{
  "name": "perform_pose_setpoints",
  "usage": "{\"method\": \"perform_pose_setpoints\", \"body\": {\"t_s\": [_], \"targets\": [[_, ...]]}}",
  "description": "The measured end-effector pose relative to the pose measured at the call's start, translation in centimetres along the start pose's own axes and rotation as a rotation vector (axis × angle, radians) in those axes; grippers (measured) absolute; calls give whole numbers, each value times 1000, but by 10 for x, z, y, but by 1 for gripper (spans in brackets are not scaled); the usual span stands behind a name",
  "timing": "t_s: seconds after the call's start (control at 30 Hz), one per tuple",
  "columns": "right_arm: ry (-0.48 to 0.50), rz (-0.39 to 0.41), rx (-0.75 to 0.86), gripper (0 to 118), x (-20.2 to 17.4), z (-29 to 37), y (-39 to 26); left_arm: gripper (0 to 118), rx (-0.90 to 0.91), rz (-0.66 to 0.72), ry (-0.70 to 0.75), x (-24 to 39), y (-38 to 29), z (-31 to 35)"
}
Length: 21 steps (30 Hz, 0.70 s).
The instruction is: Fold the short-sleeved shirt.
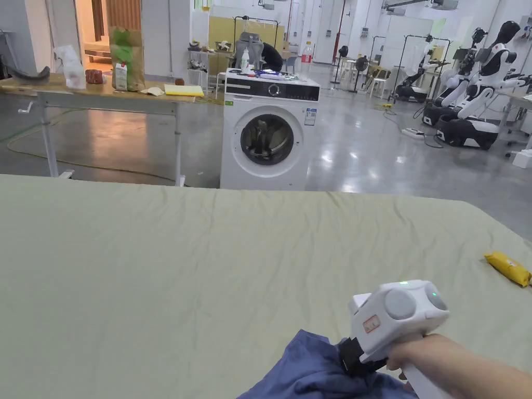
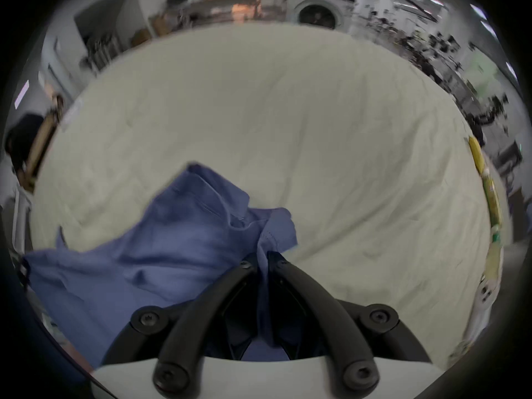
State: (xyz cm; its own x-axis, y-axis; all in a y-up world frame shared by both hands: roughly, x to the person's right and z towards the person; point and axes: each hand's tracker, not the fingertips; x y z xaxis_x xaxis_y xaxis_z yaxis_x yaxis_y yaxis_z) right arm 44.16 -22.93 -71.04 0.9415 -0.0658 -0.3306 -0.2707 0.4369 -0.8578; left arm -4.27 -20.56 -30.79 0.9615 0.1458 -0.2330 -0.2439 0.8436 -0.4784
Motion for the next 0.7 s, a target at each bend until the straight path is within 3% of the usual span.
{"method": "perform_pose_setpoints", "body": {"t_s": [0.13, 0.27, 0.37, 0.5, 0.63, 0.7], "targets": [[73, -60, 265, 3, 7, 76, -37, 3, 33, -12, 3, 2, 7, 11], [130, -134, 416, 3, 12, 162, -82, 3, 88, -46, 4, 12, 21, 25], [67, -121, 532, 3, 11, 232, -112, 3, 145, -76, -14, 21, 42, 36], [32, -181, 686, 3, 11, 319, -127, 3, 217, -98, -45, 32, 88, 49], [-70, -86, 785, 3, -2, 397, -107, 3, 312, -183, -23, 51, 156, 57], [-81, -88, 836, 3, -7, 428, -92, 3, 313, -185, -41, 61, 194, 65]]}}
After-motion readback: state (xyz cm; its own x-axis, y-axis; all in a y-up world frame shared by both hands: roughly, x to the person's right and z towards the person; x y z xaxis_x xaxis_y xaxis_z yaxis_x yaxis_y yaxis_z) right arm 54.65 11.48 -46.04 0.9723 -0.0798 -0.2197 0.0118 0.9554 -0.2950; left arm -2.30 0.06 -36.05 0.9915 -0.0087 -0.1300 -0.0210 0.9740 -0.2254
